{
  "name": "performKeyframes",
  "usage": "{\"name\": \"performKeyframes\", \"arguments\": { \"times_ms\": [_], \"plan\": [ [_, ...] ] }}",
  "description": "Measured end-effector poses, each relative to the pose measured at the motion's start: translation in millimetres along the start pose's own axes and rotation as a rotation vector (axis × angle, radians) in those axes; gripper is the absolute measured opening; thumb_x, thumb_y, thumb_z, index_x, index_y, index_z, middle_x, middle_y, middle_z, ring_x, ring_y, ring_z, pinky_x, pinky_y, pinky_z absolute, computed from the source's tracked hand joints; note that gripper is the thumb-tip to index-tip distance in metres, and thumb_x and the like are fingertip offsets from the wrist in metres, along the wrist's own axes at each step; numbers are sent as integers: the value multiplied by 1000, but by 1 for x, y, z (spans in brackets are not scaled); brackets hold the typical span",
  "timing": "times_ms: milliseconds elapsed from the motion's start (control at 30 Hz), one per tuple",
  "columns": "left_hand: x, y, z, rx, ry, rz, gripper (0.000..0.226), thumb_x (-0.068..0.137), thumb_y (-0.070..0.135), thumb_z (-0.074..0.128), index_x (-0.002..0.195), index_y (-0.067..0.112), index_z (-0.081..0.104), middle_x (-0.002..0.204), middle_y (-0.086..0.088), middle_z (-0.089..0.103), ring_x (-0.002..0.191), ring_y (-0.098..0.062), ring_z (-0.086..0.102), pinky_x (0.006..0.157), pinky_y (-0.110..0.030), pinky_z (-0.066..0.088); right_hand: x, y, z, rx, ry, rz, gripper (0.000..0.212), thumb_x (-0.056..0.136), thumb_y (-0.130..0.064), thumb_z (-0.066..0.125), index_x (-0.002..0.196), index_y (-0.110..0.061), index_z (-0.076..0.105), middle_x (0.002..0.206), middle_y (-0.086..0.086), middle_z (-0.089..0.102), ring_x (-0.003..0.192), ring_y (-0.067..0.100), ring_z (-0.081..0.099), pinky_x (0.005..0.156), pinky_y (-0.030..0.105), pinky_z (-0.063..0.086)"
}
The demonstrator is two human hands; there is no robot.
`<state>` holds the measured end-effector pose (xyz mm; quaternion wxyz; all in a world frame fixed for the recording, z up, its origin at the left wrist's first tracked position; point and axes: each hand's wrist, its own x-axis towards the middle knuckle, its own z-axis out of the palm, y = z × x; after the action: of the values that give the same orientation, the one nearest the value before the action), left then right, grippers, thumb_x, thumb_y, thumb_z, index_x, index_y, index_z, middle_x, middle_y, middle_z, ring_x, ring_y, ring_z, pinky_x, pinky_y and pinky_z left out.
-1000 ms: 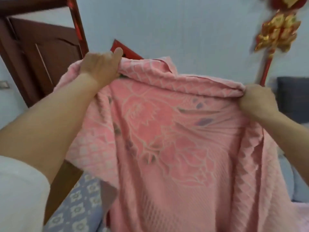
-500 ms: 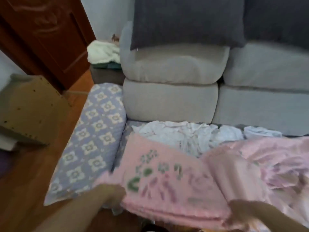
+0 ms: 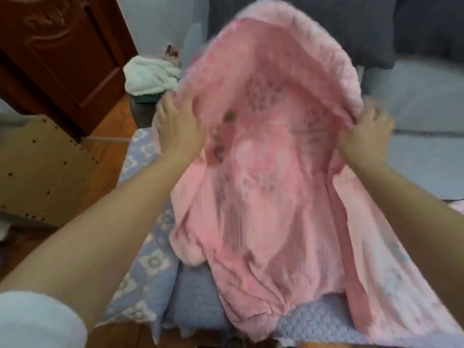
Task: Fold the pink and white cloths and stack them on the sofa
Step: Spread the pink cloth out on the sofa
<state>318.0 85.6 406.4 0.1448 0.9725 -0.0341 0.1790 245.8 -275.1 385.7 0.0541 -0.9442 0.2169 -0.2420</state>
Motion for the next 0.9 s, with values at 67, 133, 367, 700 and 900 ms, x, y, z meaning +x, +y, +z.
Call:
{"name": "performKeyframes", "arguments": {
  "times_ms": [67, 133, 367, 700, 900],
  "plan": [
    [-33, -3, 41, -173, -262, -9, 51, 92, 22, 52, 140, 7, 47, 138, -27, 49, 128, -43, 46, 108, -50, 39, -38, -22, 14, 209, -169, -97, 45, 84, -18, 56, 126, 1, 56, 119, 32, 57, 107, 48, 56, 93, 51, 44],
    [-112, -15, 95, -177, -676, -82, 48, 97, 24, 53, 142, 6, 47, 140, -23, 52, 129, -36, 50, 108, -42, 39, -113, -22, 47, 305, -526, -139, 46, 86, -8, 69, 130, 2, 58, 125, 31, 58, 117, 46, 55, 103, 46, 39],
    [-402, -87, 203, -216, -1317, -1014, 57, 95, 40, 62, 134, -1, 57, 133, -20, 61, 120, -33, 59, 97, -33, 49, -374, 110, 118, 169, -1468, 337, 43, 96, -21, 59, 138, -15, 52, 136, 6, 56, 102, 16, 60, 81, 24, 51],
    [-430, -73, 283, -907, -943, -1525, 51, 78, 25, 77, 122, 3, 65, 107, -17, 73, 91, -29, 71, 88, -47, 57, -440, 114, 143, 248, -1491, 387, 47, 94, -27, 65, 139, -23, 50, 130, -2, 57, 111, 10, 58, 91, 21, 44],
    [-363, 5, 147, -1181, -958, -1284, 25, 79, 20, 71, 102, 9, 71, 90, -8, 76, 86, -21, 74, 85, -40, 59, -442, -21, 116, 611, -1090, 274, 72, 73, -35, 72, 140, -36, 48, 136, -8, 54, 121, 9, 52, 104, 35, 44]
  ]
}}
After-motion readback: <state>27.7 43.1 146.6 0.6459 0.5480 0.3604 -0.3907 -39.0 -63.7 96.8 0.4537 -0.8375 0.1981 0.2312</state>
